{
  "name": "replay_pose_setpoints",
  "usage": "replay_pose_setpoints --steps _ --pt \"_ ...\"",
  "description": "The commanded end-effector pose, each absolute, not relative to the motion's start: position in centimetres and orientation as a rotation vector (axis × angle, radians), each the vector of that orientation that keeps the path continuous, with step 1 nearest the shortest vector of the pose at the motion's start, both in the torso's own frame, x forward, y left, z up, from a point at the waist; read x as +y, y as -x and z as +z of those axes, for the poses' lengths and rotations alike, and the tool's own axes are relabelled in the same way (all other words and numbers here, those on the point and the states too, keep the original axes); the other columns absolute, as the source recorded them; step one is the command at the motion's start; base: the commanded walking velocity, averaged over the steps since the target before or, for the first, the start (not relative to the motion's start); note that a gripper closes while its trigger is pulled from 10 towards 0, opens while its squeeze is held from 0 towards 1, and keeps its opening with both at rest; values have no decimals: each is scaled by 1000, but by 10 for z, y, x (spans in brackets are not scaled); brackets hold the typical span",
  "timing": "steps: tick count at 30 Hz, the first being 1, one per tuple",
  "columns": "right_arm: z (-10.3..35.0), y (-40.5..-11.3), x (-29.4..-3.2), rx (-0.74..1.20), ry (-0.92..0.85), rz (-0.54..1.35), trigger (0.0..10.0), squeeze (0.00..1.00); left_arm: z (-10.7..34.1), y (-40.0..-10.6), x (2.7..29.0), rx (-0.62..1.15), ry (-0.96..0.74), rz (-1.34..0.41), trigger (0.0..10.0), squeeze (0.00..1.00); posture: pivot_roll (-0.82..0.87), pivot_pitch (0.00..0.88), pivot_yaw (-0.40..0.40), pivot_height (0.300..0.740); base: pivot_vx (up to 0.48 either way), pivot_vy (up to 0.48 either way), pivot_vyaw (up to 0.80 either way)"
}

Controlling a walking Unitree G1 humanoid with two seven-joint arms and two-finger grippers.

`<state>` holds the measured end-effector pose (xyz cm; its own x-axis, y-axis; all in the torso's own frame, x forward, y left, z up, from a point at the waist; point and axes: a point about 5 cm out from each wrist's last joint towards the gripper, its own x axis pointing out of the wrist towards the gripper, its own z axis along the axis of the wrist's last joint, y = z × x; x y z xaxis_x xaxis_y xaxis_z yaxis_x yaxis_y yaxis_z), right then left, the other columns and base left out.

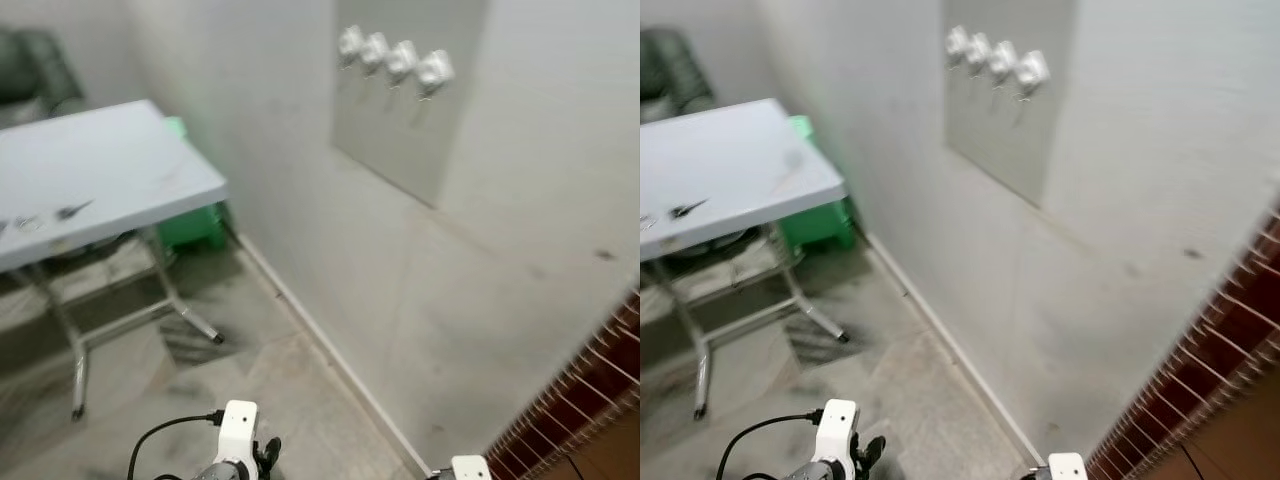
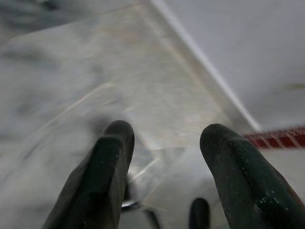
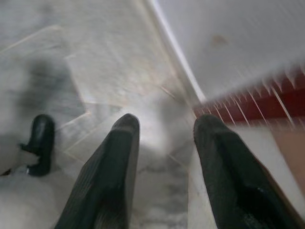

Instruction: Hang keys on a hook

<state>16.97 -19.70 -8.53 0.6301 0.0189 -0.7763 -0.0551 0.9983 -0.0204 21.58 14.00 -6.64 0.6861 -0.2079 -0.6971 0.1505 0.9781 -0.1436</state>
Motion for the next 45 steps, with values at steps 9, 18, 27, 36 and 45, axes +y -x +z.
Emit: replay_pose_setpoints --steps 9,18,27,36,45 --pt "-84 -174 -189 872 13 54 10000 0 -65 -219 142 783 85 -178 10000 0 39 50 -17 740 0 0 800" --pt "-84 -175 -190 868 -1 48 10000 1000 -65 -218 141 782 94 -173 10000 0 37 56 -22 740 0 0 800" --pt "-83 -175 -194 856 11 34 10000 1000 -65 -218 140 781 102 -170 10000 0 33 58 -23 740 0 0 178" --pt "-82 -175 -193 840 -18 47 10000 0 -64 -220 140 774 107 -167 10000 0 32 57 -25 740 0 0 0" --pt "-83 -175 -187 849 78 118 10000 0 -64 -221 142 773 106 -165 10000 0 33 51 -24 740 0 0 622"
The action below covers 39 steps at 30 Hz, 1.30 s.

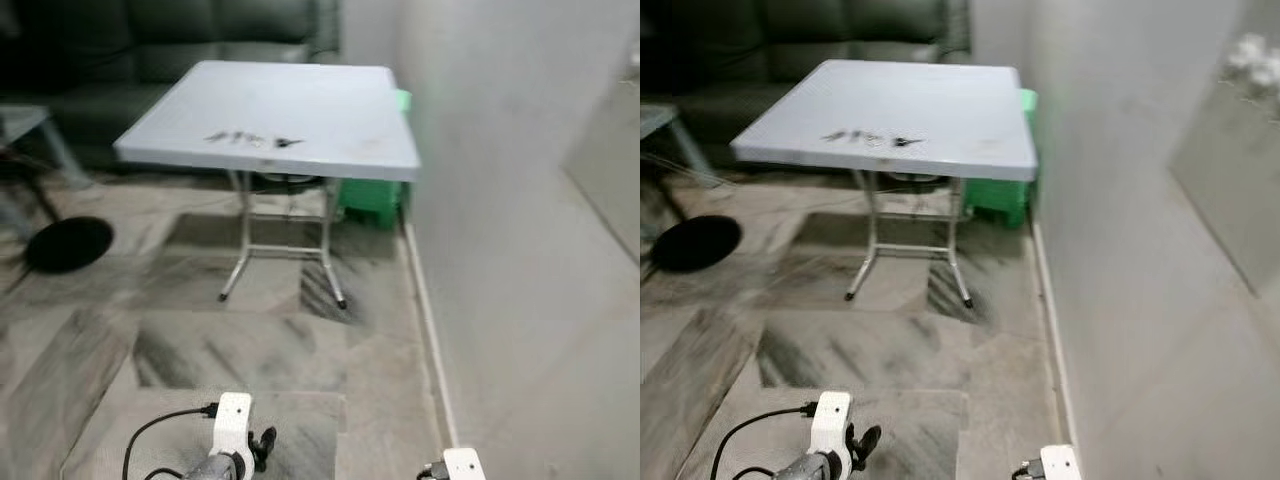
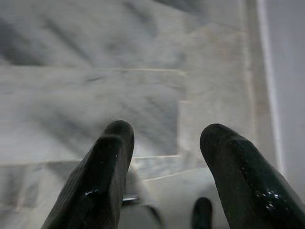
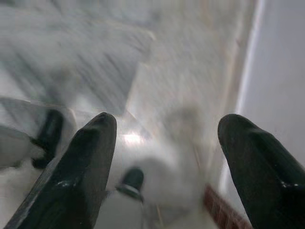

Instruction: Hang keys on a hook

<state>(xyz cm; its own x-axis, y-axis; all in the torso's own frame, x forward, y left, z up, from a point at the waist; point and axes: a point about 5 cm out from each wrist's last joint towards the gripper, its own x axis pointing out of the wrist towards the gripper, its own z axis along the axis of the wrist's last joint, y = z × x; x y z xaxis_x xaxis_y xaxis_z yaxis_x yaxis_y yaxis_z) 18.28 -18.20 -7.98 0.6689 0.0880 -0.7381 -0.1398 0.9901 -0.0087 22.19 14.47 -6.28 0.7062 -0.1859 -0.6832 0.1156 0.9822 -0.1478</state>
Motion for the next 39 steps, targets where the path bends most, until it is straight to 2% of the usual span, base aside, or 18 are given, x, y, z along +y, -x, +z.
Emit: replay_pose_setpoints --steps 1,13,15,27,39 --pt "-83 -175 -187 848 82 119 10000 0 -64 -221 142 773 107 -165 10000 0 33 51 -24 740 0 0 800" --pt "-83 -175 -185 853 84 130 10000 0 -64 -220 142 771 107 -172 10000 0 35 43 -20 740 0 0 800" --pt "-83 -175 -185 845 14 101 10000 0 -64 -221 143 771 106 -170 10000 0 35 44 -19 740 0 0 800" --pt "-83 -175 -186 850 8 78 10000 0 -63 -221 142 771 128 -165 10000 0 34 48 -17 740 0 0 0" --pt "-84 -174 -186 854 4 73 10000 0 -63 -221 142 771 146 -157 10000 0 35 59 -18 740 0 442 0"
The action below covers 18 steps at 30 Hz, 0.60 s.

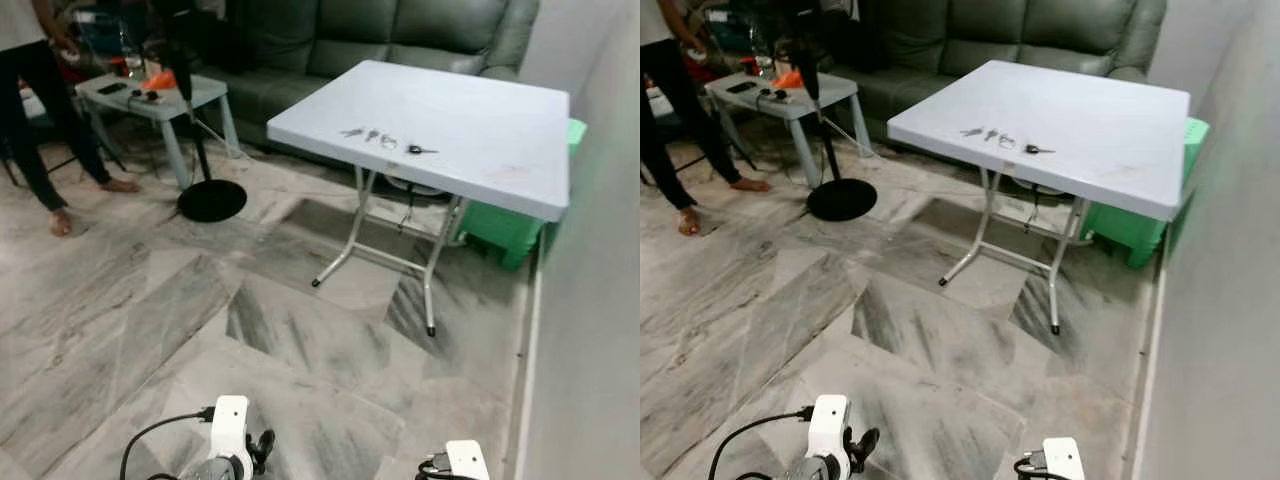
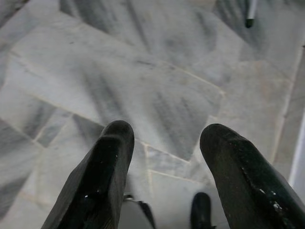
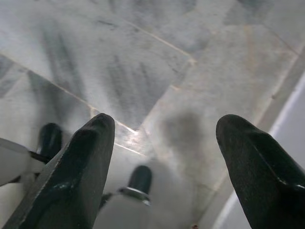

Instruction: Hang keys on a hook

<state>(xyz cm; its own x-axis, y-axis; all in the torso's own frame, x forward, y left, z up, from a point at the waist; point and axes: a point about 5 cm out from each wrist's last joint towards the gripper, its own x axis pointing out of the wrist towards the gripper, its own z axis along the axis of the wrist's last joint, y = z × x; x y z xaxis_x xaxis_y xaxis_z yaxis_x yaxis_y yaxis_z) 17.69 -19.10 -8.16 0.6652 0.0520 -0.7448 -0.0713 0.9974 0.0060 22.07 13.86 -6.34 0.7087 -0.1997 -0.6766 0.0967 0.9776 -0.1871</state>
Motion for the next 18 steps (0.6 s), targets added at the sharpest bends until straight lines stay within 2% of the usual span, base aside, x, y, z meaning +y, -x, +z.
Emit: replay_pose_setpoints --steps 1,18 --pt "-84 -173 -186 854 5 73 10000 0 -63 -221 142 771 147 -157 10000 0 35 59 -18 740 0 472 0" --pt "-84 -173 -185 857 3 74 10000 0 -63 -221 142 772 155 -154 10000 0 34 62 -20 740 0 473 0"
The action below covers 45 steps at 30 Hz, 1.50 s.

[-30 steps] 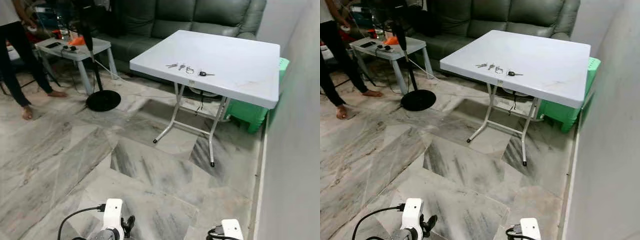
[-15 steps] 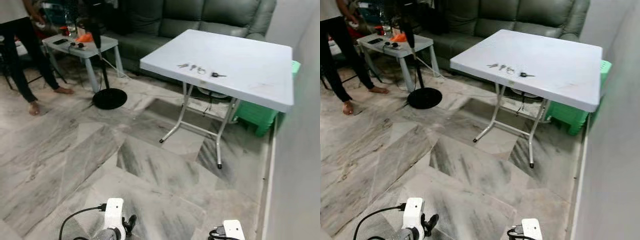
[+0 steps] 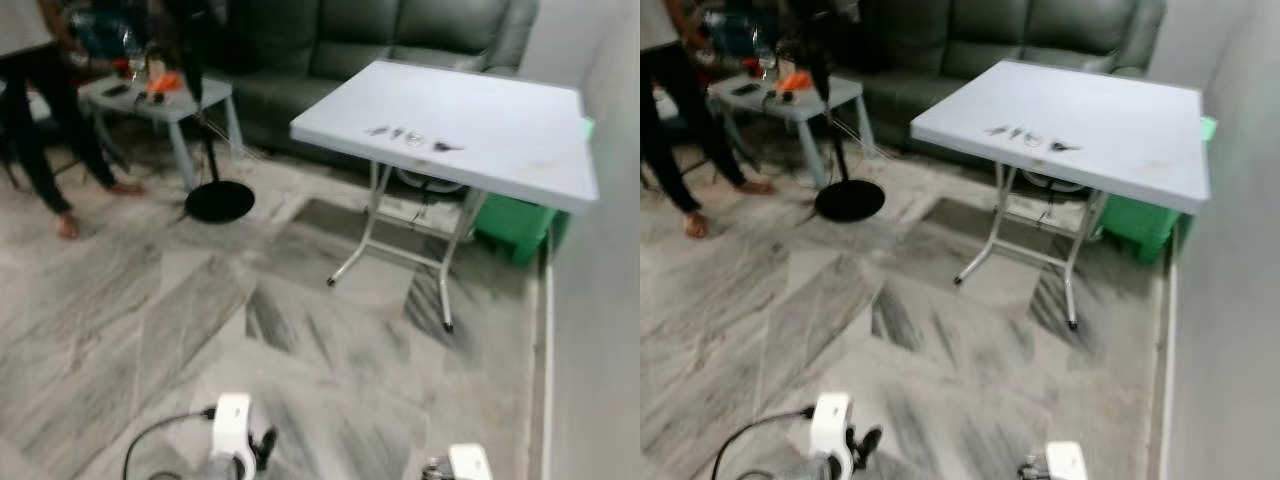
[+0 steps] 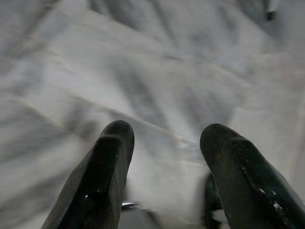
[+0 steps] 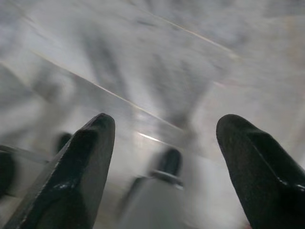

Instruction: Hang keys on a hook

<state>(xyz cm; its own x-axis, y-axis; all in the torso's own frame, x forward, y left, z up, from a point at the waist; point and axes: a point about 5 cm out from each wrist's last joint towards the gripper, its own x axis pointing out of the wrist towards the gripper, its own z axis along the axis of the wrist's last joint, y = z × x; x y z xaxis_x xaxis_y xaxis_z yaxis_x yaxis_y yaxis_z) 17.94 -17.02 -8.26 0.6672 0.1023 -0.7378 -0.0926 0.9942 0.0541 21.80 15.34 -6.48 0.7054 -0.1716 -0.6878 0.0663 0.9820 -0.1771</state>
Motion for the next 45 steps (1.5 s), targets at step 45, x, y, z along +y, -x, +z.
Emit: replay_pose_setpoints --steps 45 --pt "-83 -176 -186 859 -1 72 10000 0 -61 -224 142 764 154 -152 10000 0 36 46 -23 740 0 294 -319"
